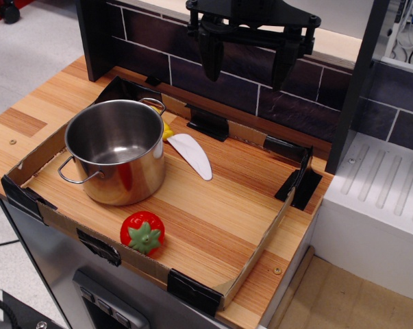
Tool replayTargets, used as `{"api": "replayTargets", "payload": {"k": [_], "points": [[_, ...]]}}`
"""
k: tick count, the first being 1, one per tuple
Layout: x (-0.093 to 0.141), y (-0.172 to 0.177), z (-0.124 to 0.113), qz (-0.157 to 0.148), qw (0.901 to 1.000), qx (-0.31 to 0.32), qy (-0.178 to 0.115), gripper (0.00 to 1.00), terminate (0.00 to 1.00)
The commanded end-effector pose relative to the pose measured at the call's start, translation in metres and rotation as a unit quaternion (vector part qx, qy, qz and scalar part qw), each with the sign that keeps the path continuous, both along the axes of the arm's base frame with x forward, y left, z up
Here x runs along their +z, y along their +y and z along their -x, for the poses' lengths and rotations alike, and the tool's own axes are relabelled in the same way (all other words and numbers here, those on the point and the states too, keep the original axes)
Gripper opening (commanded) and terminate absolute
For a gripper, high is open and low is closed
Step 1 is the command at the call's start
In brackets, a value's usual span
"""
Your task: Topple metal pot
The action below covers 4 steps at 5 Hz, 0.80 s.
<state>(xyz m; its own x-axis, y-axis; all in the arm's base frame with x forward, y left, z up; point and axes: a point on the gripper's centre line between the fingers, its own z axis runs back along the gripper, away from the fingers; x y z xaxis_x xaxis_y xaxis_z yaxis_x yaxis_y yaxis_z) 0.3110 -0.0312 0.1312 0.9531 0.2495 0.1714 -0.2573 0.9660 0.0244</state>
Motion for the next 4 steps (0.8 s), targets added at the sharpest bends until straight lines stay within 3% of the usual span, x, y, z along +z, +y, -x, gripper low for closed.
{"api": "replayTargets", "payload": {"k": [1, 2, 3, 4], "points": [[0.0, 0.0, 0.0, 0.0, 1.0, 0.0, 0.0, 1.0, 0.0], [0.002, 0.002, -0.006, -0.087, 0.9959, -0.004, 0.021, 1.0, 0.0], [-0.007, 0.004, -0.004, -0.201, 0.9793, -0.014, 0.017, 1.0, 0.0], [-0.014, 0.013, -0.003, -0.285, 0.9576, -0.043, 0.011, 1.0, 0.0]]}}
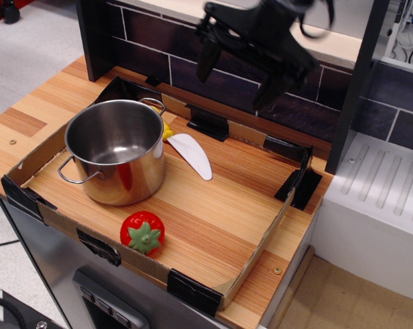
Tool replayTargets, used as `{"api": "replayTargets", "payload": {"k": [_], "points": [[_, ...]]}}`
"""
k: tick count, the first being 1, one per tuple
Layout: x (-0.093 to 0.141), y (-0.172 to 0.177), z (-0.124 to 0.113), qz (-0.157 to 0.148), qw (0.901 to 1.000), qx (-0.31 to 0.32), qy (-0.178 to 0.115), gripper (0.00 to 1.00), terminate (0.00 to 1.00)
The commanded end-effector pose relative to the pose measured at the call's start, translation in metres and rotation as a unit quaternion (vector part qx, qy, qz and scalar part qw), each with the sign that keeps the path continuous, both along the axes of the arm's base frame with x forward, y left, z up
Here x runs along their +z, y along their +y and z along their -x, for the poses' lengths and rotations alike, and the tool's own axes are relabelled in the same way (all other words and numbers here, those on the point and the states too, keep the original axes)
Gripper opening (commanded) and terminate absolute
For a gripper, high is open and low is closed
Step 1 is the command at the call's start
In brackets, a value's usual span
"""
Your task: Topple metal pot
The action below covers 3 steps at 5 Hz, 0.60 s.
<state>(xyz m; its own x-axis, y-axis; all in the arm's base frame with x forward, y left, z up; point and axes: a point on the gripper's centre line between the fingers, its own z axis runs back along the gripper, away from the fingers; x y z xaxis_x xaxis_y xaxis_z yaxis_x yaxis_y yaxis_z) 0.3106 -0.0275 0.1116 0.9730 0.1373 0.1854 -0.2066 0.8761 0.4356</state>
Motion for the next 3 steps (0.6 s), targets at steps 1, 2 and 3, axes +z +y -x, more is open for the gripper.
{"api": "replayTargets", "payload": {"k": [1, 2, 3], "points": [[-0.007, 0.028, -0.006, -0.13, 0.9895, -0.057, -0.028, 1.0, 0.0], [-0.023, 0.052, -0.014, -0.173, 0.982, -0.068, -0.035, 1.0, 0.0], [-0.033, 0.077, -0.02, -0.195, 0.978, -0.066, -0.032, 1.0, 0.0]]}}
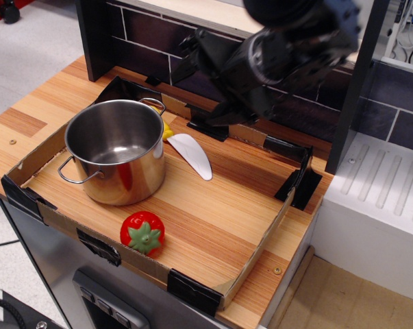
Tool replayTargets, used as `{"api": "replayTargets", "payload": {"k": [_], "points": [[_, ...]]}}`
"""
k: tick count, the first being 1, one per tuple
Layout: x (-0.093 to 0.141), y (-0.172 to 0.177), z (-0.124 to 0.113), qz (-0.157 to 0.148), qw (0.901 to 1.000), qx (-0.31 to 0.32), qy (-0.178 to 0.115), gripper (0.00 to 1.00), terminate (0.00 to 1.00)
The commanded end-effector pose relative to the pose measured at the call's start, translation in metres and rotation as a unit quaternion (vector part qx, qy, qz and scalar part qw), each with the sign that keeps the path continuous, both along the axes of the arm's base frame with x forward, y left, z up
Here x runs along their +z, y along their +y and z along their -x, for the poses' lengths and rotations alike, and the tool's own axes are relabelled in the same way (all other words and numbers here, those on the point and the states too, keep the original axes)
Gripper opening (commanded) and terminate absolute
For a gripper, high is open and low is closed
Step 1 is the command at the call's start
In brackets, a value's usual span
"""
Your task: Topple metal pot
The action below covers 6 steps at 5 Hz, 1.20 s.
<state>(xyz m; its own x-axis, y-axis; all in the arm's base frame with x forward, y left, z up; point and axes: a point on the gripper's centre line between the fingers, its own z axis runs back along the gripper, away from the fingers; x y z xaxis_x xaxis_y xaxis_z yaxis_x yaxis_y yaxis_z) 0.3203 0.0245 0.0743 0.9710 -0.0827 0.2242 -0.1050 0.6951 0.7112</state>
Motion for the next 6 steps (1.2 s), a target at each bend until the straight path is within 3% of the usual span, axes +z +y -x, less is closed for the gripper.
{"api": "replayTargets", "payload": {"k": [1, 4, 5, 6], "points": [[-0.011, 0.05, -0.014, -0.035, 0.999, 0.028, -0.003, 1.0, 0.0], [-0.008, 0.065, 0.009, -0.031, 0.9959, 0.07, 0.049, 1.0, 0.0], [-0.005, 0.062, 0.012, -0.022, 0.9956, 0.067, 0.061, 0.0, 0.0], [-0.003, 0.064, 0.009, 0.014, 0.996, 0.066, 0.059, 0.0, 0.0]]}}
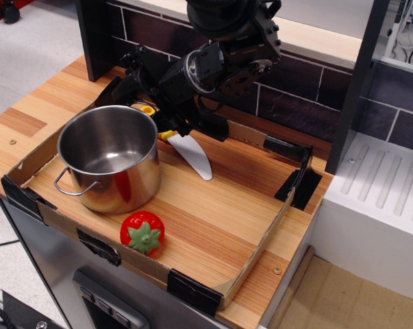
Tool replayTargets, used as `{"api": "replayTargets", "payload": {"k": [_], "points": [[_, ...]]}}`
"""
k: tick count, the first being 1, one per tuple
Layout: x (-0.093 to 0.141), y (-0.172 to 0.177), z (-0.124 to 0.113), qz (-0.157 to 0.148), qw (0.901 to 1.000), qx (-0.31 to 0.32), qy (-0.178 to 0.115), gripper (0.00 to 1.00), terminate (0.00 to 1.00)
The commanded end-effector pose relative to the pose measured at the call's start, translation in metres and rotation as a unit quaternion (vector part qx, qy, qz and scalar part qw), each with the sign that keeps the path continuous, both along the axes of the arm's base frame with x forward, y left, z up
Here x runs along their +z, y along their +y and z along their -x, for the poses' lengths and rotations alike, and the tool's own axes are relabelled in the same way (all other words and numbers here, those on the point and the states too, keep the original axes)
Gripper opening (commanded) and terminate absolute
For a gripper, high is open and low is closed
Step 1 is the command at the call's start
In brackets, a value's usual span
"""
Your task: Topple metal pot
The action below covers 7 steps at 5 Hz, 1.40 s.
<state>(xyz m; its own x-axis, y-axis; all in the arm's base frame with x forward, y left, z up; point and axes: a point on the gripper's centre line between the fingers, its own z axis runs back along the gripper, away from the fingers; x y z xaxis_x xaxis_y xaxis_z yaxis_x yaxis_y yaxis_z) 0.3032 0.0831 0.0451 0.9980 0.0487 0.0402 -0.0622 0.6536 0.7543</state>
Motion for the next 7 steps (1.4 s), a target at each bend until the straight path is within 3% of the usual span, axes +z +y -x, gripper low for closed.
{"api": "replayTargets", "payload": {"k": [1, 2, 3, 4, 5, 6, 7], "points": [[0.024, 0.01, -0.009, 0.036, 0.9986, 0.005, -0.039, 0.0, 0.0], [0.026, 0.014, -0.01, 0.068, 0.9964, 0.012, -0.048, 0.0, 0.0], [0.038, 0.018, -0.009, 0.13, 0.9905, 0.011, -0.045, 0.0, 0.0], [0.047, 0.024, -0.009, 0.239, 0.9695, 0.01, -0.055, 0.0, 0.0], [0.047, 0.031, -0.014, 0.308, 0.9487, 0.038, -0.059, 0.0, 0.0], [0.044, 0.038, -0.014, 0.318, 0.9439, 0.052, -0.071, 0.0, 0.0], [0.039, 0.044, -0.009, 0.318, 0.9446, 0.051, -0.065, 0.0, 0.0]]}}
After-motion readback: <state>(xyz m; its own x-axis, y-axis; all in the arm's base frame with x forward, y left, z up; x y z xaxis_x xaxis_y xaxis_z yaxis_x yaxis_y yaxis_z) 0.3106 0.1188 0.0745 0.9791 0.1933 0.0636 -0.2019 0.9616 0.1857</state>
